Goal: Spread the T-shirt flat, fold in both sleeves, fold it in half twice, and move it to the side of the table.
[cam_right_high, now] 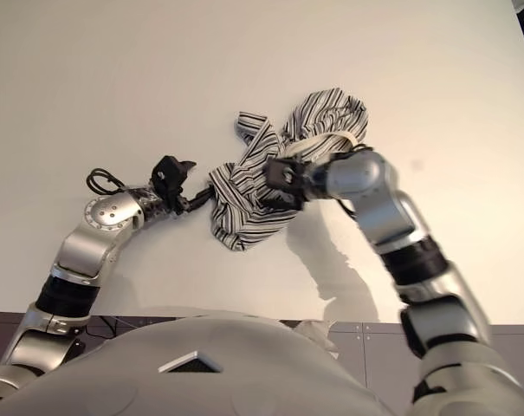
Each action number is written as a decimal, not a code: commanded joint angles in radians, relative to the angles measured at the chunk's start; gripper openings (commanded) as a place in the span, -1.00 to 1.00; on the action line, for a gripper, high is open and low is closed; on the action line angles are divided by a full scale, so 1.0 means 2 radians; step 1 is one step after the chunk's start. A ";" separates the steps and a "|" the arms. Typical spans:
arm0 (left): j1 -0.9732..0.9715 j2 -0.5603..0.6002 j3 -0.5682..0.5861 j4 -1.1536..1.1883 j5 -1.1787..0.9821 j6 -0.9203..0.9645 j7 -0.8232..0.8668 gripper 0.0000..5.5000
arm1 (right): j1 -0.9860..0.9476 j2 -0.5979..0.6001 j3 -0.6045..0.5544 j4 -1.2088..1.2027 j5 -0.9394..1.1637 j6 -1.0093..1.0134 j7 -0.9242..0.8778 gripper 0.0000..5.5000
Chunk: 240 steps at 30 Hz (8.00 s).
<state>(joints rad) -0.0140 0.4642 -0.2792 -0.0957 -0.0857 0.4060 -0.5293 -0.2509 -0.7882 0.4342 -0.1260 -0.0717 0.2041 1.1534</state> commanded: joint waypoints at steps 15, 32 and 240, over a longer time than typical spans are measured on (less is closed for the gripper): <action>-0.014 0.056 0.073 0.140 0.039 -0.037 0.029 0.26 | -0.066 0.151 0.043 0.131 -0.064 -0.007 -0.152 0.17; -0.058 0.058 0.168 0.199 -0.005 -0.102 0.056 0.26 | -0.079 0.150 -0.066 0.034 0.125 0.063 -0.089 0.17; 0.037 0.128 0.140 0.062 0.107 -0.361 0.118 -0.96 | -0.015 0.189 -0.153 0.124 -0.037 -0.117 -0.362 -0.96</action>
<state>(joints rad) 0.1892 0.7598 -0.0358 0.0705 0.2252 -0.3852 -0.2670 -0.1742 -0.4479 0.1860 0.0825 -0.2048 -0.0830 0.4506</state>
